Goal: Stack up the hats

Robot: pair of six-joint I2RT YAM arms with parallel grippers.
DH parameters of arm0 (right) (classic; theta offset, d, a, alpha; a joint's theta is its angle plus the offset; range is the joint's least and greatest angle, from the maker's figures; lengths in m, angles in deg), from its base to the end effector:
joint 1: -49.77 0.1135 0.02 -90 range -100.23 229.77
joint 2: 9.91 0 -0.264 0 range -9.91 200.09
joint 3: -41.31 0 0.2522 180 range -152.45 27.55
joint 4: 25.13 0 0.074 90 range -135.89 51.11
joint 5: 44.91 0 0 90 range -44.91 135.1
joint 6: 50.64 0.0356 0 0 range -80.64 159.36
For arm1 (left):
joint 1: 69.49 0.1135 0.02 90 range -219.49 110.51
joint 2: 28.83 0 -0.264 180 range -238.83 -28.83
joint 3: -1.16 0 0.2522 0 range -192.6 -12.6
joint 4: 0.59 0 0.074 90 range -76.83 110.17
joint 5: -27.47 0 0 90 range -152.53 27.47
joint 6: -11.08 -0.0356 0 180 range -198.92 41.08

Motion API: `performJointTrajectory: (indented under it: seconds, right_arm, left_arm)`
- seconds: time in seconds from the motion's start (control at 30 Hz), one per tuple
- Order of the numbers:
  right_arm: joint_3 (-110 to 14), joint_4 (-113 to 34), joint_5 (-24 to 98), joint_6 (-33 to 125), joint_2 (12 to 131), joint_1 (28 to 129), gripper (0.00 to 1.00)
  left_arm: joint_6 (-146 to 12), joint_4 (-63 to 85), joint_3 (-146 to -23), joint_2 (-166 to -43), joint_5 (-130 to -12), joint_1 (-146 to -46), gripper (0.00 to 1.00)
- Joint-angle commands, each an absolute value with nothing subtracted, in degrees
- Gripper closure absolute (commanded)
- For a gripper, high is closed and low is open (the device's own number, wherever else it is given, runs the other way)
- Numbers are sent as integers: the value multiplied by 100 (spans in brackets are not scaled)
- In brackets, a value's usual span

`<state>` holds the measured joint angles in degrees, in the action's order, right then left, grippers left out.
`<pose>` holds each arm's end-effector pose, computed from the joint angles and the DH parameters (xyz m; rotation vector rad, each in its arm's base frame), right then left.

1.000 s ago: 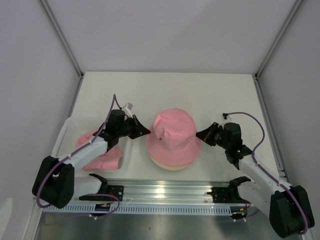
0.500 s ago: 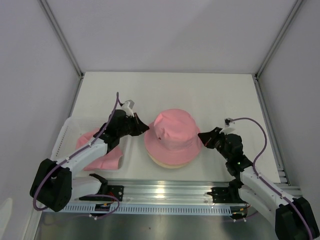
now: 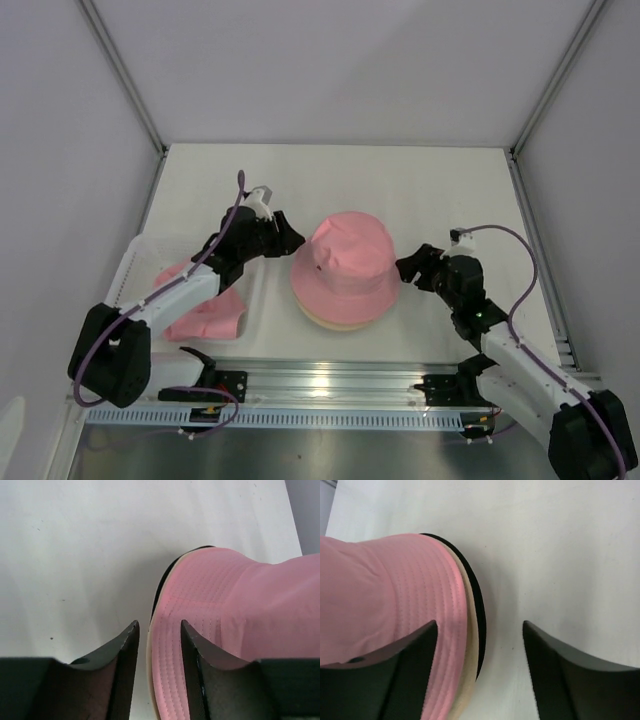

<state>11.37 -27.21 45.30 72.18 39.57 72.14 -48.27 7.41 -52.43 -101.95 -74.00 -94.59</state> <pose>0.1739 0.0714 0.1895 0.1848 1.9930 0.6266 0.2484 -0.1242 0.2315 0.0265 2.1400 -0.7954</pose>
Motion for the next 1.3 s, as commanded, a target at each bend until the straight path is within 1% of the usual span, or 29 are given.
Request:
performJointTrajectory:
  seconds: [0.0, 0.03, 0.07, 0.1, 0.13, 0.2, 0.27, 0.3, 0.37, 0.4, 0.43, 0.5, 0.53, 0.57, 0.6, 0.63, 0.67, 0.7, 0.73, 0.77, 0.8, 0.9, 1.0, 1.03, 1.07, 1.1, 1.13, 1.27]
  right_arm:
    - [219, -3930, 5080, 7143, 3362, 7210, 25]
    - [41, -4281, 5229, 7222, 3116, 7201, 22]
    - [-135, -4859, 5300, 7415, 3018, 7201, 21]
    - [-310, -5108, 5335, 7503, 2948, 7192, 21]
    - [-617, -5302, 5223, 7591, 2860, 7201, 21]
    - [-847, -5725, 4994, 7907, 2833, 7192, 21]
    - [-919, -5884, 4581, 8258, 2833, 7201, 20]
    - [-866, -5876, 4388, 8704, 2815, 7201, 19]
    - [-508, -5605, 3913, 9093, 2763, 7219, 19]
    - [-401, -5473, 3807, 9304, 2754, 7236, 19]
    - [-339, -5376, 3676, 9297, 2728, 7254, 21]
    - [-548, -5497, 3927, 9018, 2727, 7289, 21]
    - [-732, -5585, 4051, 8833, 2753, 7289, 19]
    - [-1221, -5786, 4174, 8623, 2867, 7289, 18]
    - [-1505, -5875, 4297, 8412, 2972, 7289, 16]
    - [-1803, -5910, 4272, 7957, 3086, 7298, 16]
    - [-2093, -5937, 4176, 7753, 3227, 7298, 15]
    - [-2627, -5972, 3932, 7576, 3559, 7289, 14]
    - [-2859, -5972, 3782, 7314, 3736, 7298, 14]
    - [-3061, -5972, 3641, 7224, 3912, 7306, 14]
    - [-3324, -5964, 3465, 7171, 4210, 7341, 14]
    - [-3485, -5823, 3280, 7021, 4528, 7412, 14]
    - [-3424, -5613, 3130, 7065, 4722, 7482, 13]
    - [-3319, -5481, 3095, 7082, 4748, 7482, 12]
    - [-3257, -5419, 3060, 7091, 4757, 7491, 12]
    - [-3204, -5340, 3016, 7126, 4758, 7491, 11]
    - [-3152, -5287, 2989, 7126, 4758, 7500, 11]
    - [-2836, -4900, 2893, 7232, 4766, 7500, 10]
  left_arm:
    - [-4948, 1060, -5531, -9757, -7133, -9427, 44]
    - [-4948, 1210, -5540, -9460, -7089, -9427, 37]
    - [-4939, 1324, -5549, -9292, -7027, -9427, 27]
    - [-4939, 1691, -5540, -9116, -6975, -9427, 9]
    - [-4869, 1851, -5514, -8932, -6896, -9427, 4]
    - [-4807, 2298, -5566, -8431, -6693, -9427, 1]
    - [-4562, 2625, -5619, -8010, -6588, -9427, 1]
    - [-4422, 2800, -5619, -7894, -6448, -9427, 7]
    - [-3868, 3468, -5698, -7613, -6280, -9505, 12]
    - [-3745, 3670, -5716, -7507, -5923, -9550, 13]
    - [-3630, 4090, -5751, -7393, -5719, -9611, 13]
    - [-3603, 4593, -5996, -7043, -5080, -9717, 14]
    - [-3629, 5187, -6188, -6945, -4832, -9717, 14]
    - [-3638, 5584, -6443, -6883, -4481, -9717, 14]
    - [-3595, 6023, -6593, -6873, -3747, -9700, 14]
    - [-3551, 6472, -6882, -6891, -3435, -9682, 13]
    - [-3489, 7268, -7006, -6934, -3171, -9621, 13]
    - [-3193, 7659, -7304, -6987, -2907, -9594, 16]
    - [-3025, 7993, -7350, -7066, -2478, -9568, 17]
    - [-2866, 8492, -7359, -7093, -2344, -9481, 18]
    - [-2621, 8663, -7333, -7128, -2281, -9410, 17]
    - [-2374, 9058, -7254, -7198, -2404, -9068, 16]
    - [-2196, 9184, -7096, -7190, -2036, -8532, 12]
    - [-2397, 8992, -6948, -7172, -2035, -8296, 11]
    - [-2695, 8737, -6920, -7155, -2330, -7728, 11]
    - [-3211, 8187, -6876, -7163, -2516, -7496, 12]
    - [-3408, 7929, -6850, -7198, -2666, -7302, 13]
    - [-3471, 7584, -6744, -7654, -2545, -6677, 14]
